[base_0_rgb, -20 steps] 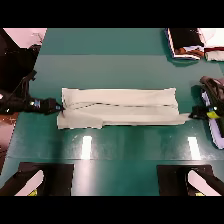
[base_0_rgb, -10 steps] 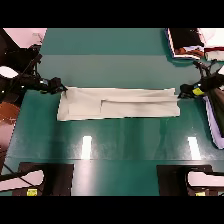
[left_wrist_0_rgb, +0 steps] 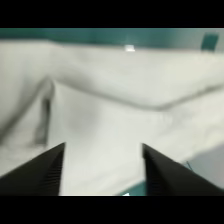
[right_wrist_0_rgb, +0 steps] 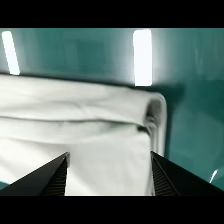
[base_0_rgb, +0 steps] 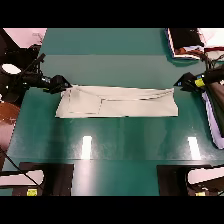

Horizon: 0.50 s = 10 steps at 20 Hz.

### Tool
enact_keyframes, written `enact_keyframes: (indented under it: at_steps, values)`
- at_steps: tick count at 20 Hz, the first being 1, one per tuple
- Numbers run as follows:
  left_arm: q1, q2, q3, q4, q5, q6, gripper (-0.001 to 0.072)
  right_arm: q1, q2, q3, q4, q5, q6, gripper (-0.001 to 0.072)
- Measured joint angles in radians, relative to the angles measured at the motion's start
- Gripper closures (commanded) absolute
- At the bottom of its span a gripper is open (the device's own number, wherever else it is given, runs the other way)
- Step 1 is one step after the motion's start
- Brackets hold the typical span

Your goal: Fold the shirts.

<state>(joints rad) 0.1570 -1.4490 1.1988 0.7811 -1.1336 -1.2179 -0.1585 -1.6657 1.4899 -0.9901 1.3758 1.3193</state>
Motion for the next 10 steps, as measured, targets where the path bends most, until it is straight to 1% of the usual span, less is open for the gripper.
enact_keyframes:
  at_steps: [3, 5, 8, 10]
  values:
    - [-0.005, -0.002, 0.002, 0.001, -0.078, 0.005, 0.0673, -0.065, 0.002, -0.087, 0.017, 0.041, -0.042, 0.0135]
    - [-0.023, -0.003, 0.003, 0.000, -0.101, 0.012, 0.0673, -0.097, 0.001, -0.152, 0.022, 0.044, -0.071, 0.0135]
    - [-0.077, -0.003, 0.003, 0.000, -0.090, 0.016, 0.0673, -0.111, -0.018, -0.222, 0.051, 0.037, -0.115, 0.0136]
    - [-0.124, -0.003, 0.003, 0.000, -0.051, 0.018, 0.0675, -0.105, -0.040, -0.246, 0.114, 0.043, -0.138, 0.0144]
